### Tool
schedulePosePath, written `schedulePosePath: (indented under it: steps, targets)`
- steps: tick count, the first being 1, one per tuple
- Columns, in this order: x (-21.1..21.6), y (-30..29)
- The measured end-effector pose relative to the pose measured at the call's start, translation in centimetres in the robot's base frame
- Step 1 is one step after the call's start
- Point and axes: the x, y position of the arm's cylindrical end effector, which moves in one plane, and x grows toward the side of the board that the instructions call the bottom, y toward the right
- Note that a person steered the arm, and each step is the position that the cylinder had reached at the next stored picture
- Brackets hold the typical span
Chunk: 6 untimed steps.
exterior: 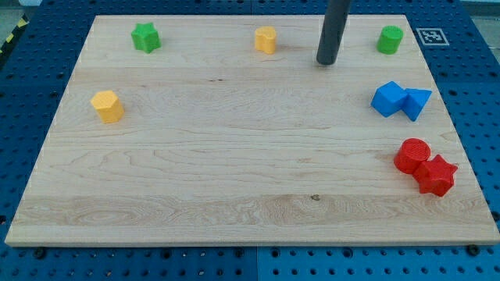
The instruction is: Push the yellow heart close to the green star
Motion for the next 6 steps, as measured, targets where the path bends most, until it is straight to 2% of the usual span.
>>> schedulePosePath:
  steps: [1,2,4,5,6]
  targets:
    - [-4.0,-2.7]
    - [-4.0,-7.4]
    - [3.5,-19.0]
    - [2.4,-18.8]
    - [-0.4,-18.0]
